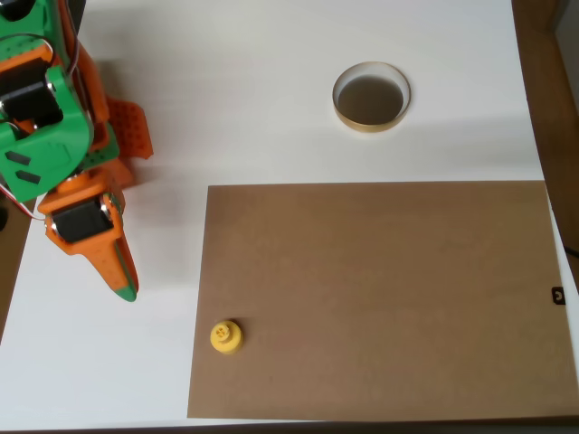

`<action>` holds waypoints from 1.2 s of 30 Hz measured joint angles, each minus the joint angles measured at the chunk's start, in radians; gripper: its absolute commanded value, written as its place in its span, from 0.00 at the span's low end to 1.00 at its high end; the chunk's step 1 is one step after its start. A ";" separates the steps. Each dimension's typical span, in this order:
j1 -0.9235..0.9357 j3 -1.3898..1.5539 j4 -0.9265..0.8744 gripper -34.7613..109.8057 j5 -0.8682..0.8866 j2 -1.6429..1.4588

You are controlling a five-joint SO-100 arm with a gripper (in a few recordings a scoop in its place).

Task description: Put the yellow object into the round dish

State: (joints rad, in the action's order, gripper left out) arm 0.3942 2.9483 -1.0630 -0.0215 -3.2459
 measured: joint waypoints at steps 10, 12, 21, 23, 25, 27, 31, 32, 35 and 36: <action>0.015 0.012 0.000 0.24 0.015 0.000; 0.015 0.012 0.000 0.24 0.015 0.000; 0.015 0.012 0.005 0.24 0.012 0.000; 0.014 0.012 0.011 0.24 0.008 0.000; 0.008 0.012 0.015 0.24 0.008 0.000; 0.021 0.012 0.015 0.24 0.008 0.000; 0.020 0.012 0.015 0.24 0.008 0.000; 0.018 0.012 0.015 0.24 0.008 0.000; 0.018 0.012 0.015 0.24 0.008 0.000; 0.018 0.012 0.015 0.24 0.008 0.000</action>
State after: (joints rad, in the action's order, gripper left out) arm 0.4126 2.9606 -1.0477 -0.0138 -3.2459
